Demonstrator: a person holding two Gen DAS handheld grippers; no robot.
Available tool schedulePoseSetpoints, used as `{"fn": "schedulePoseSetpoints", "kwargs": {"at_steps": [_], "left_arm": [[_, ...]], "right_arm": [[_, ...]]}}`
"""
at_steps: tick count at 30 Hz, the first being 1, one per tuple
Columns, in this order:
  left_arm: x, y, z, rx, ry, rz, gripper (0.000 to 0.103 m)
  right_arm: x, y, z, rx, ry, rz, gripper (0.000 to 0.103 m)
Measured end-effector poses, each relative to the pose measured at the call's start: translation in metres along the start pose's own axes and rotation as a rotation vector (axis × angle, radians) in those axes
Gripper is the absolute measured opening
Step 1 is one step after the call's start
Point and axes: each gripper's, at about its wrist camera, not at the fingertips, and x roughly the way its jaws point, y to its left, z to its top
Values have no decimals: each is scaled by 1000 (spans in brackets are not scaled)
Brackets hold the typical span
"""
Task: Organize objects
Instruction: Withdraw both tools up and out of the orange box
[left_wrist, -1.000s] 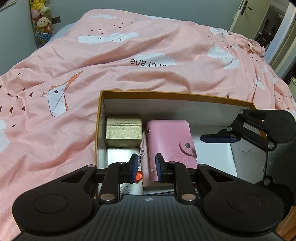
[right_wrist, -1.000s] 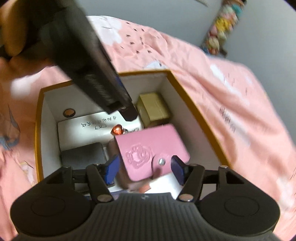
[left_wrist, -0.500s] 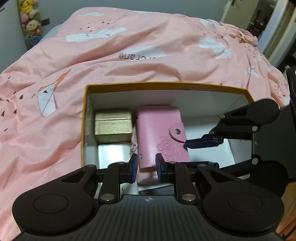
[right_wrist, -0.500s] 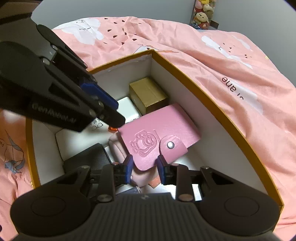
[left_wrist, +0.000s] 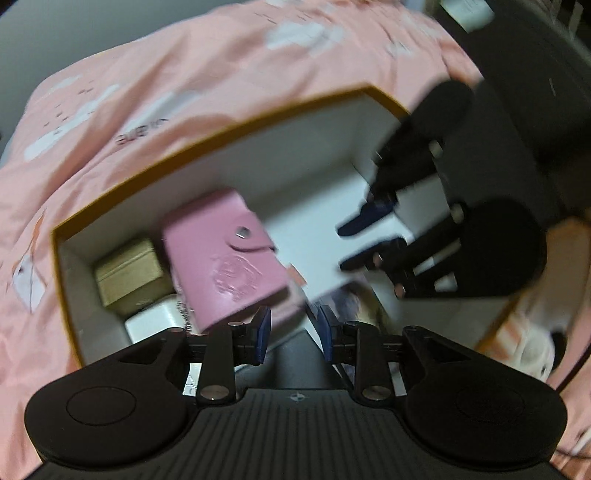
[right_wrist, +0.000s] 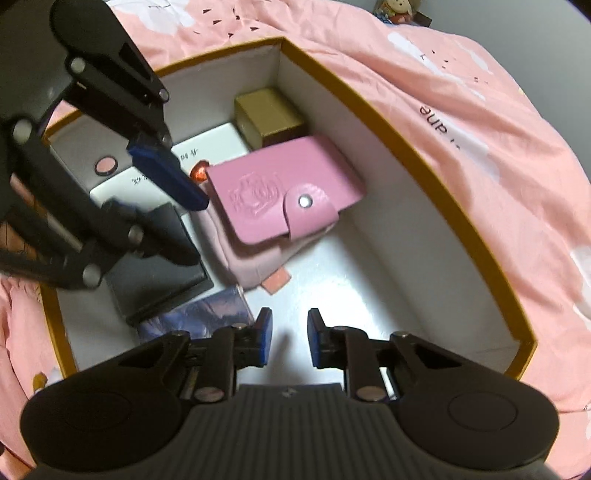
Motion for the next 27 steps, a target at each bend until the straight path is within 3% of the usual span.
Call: {"fn": "schedulePoseSetpoints", "kwargs": {"at_steps": [4, 12, 14, 17, 21, 24, 27], "left_arm": [[18, -6, 2, 21, 53, 26, 32], [37, -3, 5, 21, 80, 64, 34], [37, 0, 5, 12, 77, 70, 29], [37, 3, 3, 18, 71, 113, 10], [37, 10, 4, -18, 58, 102, 8], [38, 10, 5, 8, 44, 168, 6], [39, 11, 4, -3, 44, 162, 6]], "right_arm": [[2, -2, -3, 27, 9, 33, 22], [13, -11, -3, 96, 14, 80, 19], [16, -12, -2, 105, 27, 68, 16], [23, -13, -2, 112, 73, 28, 15], [29, -15, -8, 120, 141, 15, 15], [32, -13, -12, 120, 166, 25, 15], [32, -10, -12, 121, 142, 53, 6]]}}
